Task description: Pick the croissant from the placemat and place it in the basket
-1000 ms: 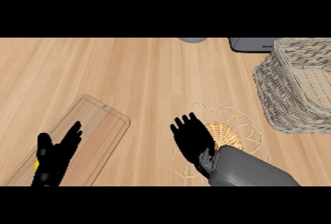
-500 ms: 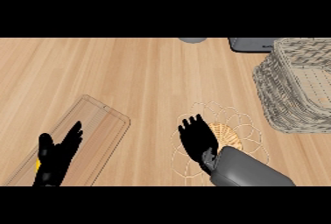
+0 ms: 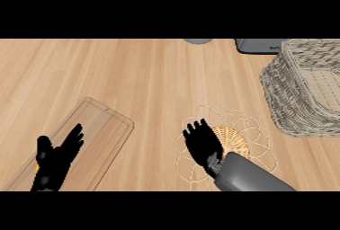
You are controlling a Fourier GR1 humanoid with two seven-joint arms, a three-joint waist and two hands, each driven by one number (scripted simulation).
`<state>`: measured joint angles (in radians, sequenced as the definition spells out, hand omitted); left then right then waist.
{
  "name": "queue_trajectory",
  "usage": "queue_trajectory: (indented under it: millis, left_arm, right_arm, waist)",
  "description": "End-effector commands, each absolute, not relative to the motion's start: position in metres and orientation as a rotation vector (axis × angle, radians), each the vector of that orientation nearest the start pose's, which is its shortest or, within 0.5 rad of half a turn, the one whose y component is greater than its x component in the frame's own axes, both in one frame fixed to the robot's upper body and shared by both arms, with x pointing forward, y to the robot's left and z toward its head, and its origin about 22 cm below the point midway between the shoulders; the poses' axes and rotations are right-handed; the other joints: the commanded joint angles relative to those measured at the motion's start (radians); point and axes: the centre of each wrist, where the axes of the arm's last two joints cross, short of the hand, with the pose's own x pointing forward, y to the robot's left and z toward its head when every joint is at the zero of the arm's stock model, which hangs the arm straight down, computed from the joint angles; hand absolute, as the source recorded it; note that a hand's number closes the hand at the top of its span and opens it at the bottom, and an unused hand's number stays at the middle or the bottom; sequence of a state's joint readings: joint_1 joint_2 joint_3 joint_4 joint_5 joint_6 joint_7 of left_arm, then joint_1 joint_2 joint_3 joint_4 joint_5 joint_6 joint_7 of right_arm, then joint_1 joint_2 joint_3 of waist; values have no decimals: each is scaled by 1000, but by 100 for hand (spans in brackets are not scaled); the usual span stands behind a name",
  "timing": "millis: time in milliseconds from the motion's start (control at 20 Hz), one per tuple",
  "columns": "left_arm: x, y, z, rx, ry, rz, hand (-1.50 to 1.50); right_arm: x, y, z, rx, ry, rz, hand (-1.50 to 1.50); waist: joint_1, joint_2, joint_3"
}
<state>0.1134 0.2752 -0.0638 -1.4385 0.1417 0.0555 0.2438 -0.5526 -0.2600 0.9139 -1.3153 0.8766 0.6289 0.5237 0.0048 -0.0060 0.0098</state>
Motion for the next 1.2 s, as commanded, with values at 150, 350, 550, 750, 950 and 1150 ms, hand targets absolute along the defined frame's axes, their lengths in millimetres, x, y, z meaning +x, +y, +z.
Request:
queue_trajectory:
  millis: [150, 350, 550, 750, 950, 1150]
  left_arm:
    - [206, 294, -43, 149, -1003, -50, 0]
    - [194, 302, -53, 159, -1024, -13, 0]
    - [190, 283, -57, 149, -999, -26, 0]
    - [187, 303, -53, 183, -1006, 16, 0]
    - [194, 298, -49, 176, -1004, -12, 0]
    - [182, 298, -61, 160, -1008, -10, 0]
  right_arm:
    - [274, -101, 20, -740, -774, 2182, 150]
    - [265, -102, 14, -803, -791, 2249, 150]
    - [268, -109, 1, -818, -862, 2119, 150]
    - [251, -144, -4, -820, -935, 1655, 150]
    - [227, -163, -5, -818, -989, 1462, 150]
    - [213, -178, 15, -918, -1114, 1352, 150]
  waist:
    - [0, 6, -9]
    - [-2, 5, -10]
    - [-4, 6, -9]
    - [-59, -1, -7]
    - [-36, 2, -9]
    - [-17, 3, -10]
